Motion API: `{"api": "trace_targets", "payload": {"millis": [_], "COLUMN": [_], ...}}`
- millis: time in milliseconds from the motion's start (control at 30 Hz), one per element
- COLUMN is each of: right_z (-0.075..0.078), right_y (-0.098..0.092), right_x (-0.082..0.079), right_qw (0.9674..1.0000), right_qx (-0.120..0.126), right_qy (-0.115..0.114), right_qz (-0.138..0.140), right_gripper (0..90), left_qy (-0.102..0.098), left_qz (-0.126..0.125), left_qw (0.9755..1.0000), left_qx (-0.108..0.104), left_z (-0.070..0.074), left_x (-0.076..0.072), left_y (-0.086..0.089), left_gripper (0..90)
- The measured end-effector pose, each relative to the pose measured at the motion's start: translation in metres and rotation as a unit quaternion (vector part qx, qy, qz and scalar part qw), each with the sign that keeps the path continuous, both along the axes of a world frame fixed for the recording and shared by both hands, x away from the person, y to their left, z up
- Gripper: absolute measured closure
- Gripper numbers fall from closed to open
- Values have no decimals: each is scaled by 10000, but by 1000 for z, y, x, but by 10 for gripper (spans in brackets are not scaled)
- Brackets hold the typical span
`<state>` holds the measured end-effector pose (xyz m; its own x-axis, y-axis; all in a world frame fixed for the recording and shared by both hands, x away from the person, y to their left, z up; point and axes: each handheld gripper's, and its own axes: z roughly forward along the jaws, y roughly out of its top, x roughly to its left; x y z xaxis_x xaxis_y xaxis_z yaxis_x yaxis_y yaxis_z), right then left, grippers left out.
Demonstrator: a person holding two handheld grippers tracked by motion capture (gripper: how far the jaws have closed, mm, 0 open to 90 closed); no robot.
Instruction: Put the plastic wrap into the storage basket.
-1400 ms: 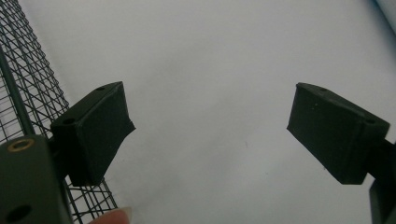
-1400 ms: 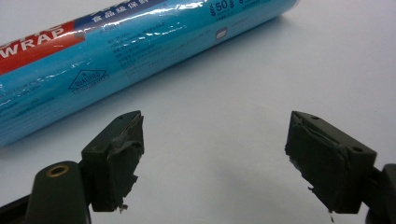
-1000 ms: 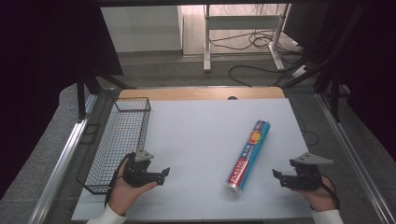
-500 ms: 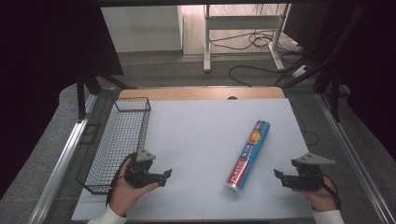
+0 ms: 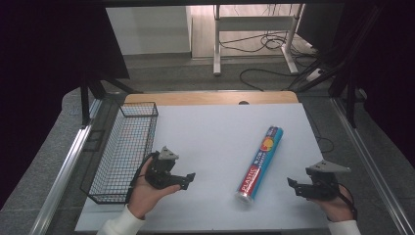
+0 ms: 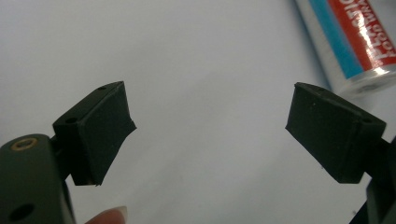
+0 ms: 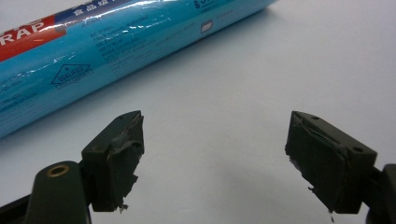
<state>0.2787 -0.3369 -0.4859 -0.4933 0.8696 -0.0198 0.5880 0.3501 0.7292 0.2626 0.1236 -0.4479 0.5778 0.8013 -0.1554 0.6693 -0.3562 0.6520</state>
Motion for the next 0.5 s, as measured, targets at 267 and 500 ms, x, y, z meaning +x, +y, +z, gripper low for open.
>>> {"api": "trace_targets", "payload": {"millis": [267,500], "right_z": [-1,-3], "right_y": [-1,-2], "right_x": [1,2], "right_qw": [10000,10000], "right_qx": [-21,-42], "right_qy": [34,48], "right_qz": [-11,-44], "right_gripper": [196,196], "left_qy": [93,122], "left_qz": [-288,-448], "left_qw": [9995,9989], "left_qx": [-71,-100], "left_z": [9,13], "left_x": [17,29], "left_y": [-38,-69], "left_gripper": [132,132]}}
